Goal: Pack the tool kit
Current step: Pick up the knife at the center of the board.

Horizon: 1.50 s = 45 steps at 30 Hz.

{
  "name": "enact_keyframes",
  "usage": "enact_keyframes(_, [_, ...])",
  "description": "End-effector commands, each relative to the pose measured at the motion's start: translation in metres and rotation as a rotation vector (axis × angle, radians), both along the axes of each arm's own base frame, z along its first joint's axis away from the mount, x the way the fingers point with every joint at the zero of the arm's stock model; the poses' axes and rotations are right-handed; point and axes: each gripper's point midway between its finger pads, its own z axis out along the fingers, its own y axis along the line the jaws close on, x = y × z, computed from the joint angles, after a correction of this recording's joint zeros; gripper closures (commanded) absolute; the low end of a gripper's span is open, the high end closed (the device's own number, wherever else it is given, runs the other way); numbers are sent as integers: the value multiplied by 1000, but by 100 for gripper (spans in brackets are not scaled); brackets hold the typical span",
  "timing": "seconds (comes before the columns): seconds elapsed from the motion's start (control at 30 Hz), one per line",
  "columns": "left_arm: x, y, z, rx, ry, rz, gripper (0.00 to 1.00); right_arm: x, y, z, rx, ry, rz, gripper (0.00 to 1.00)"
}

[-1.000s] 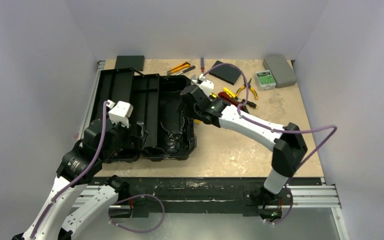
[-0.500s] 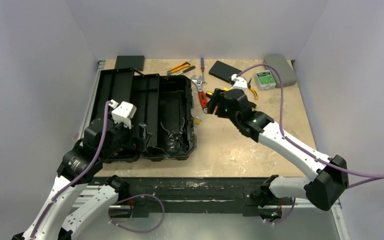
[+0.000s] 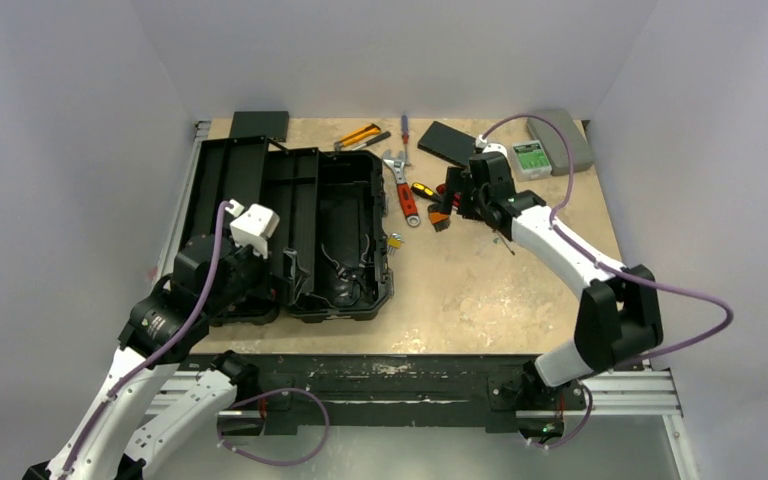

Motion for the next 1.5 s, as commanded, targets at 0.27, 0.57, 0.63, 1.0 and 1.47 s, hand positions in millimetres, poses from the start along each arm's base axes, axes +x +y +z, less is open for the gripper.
enact_keyframes(0.27, [3,-11,5,-14,-24,-52,0,66,-11,-16,-68,61,135,16])
enact_keyframes(0.57, [4,-15,1,-12,-9,-70,0,92,-22,-53,-91,94,114,17])
enact_keyframes(0.63, [4,-16,0,-12,-3,-79,0,97,-25,-63,-100,107,108,17])
enact_keyframes(1.0, [8,-17,-5,3,14,-76,0,108,-17,-101,-51,186,113,18])
enact_keyframes(1.47, [10,-15,-8,16,26,-59,0,95,-19,-135,-62,301,119,28])
